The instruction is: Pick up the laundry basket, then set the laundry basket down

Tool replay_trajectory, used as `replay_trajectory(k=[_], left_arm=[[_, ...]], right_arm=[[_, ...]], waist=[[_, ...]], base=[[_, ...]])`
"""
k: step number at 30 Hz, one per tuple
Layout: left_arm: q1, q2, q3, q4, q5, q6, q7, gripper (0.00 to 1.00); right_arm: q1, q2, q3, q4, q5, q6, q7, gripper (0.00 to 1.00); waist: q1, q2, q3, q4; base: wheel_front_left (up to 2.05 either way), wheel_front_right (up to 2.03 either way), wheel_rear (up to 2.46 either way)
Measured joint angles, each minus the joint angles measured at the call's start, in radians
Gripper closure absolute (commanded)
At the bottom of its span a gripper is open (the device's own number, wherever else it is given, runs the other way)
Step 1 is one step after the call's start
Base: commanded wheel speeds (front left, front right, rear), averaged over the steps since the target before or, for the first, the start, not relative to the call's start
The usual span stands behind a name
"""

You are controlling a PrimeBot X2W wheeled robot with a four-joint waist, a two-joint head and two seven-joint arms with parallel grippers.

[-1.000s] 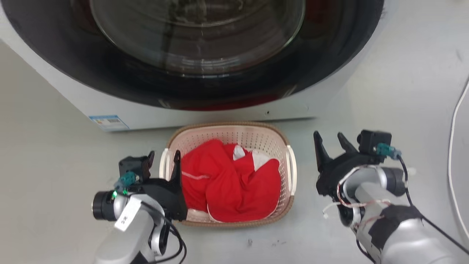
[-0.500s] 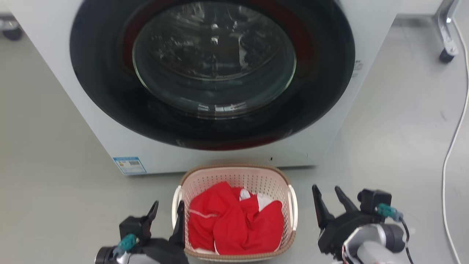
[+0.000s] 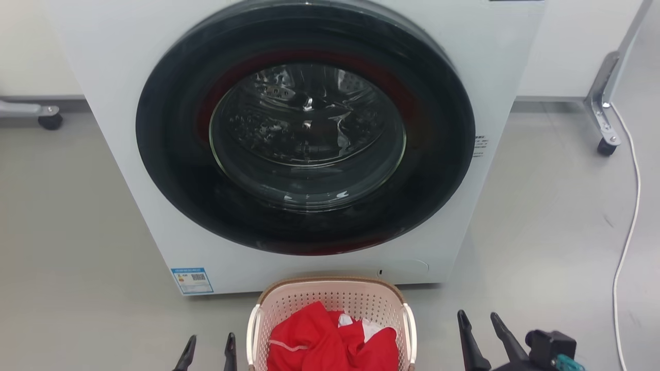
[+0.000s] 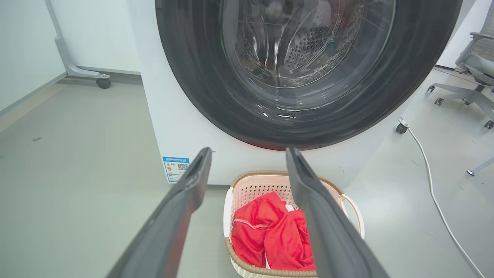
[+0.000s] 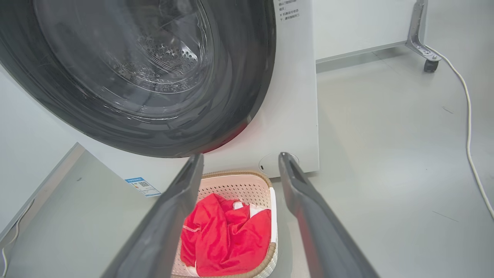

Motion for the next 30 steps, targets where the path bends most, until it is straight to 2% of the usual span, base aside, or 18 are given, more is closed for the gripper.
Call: replay_trajectory(k=[8,14,30], left_arm=[[0.084,-0.017,0.061,-0.119,0.068,0.000,0.000,0.00],[0.118,-0.023,0.092,-0.179,0.110,0.000,0.000,0.00],[0.142,-0.038,0.113,-0.256,0.163,0.000,0.000,0.00]], right_arm=[[0.127,0.034,-0.119,-0.142,-0.125,0.000,0.000,0.00],[0.169,0.052,-0.170,-0.231,-0.206,-0.002,0.000,0.00],[0.222,0.081,-0.226,-0.366,-0.328,-0.003,0.000,0.00]], waist=[[0.0001,0.0001,-0.023,-0.016],[0.0001,0.0002,-0.022,-0.021],[0.0003,0.0002,-0.012,-0.025]], base=[[0.00,0.00,0.00],[0.00,0.00,0.00],[0.00,0.00,0.00]])
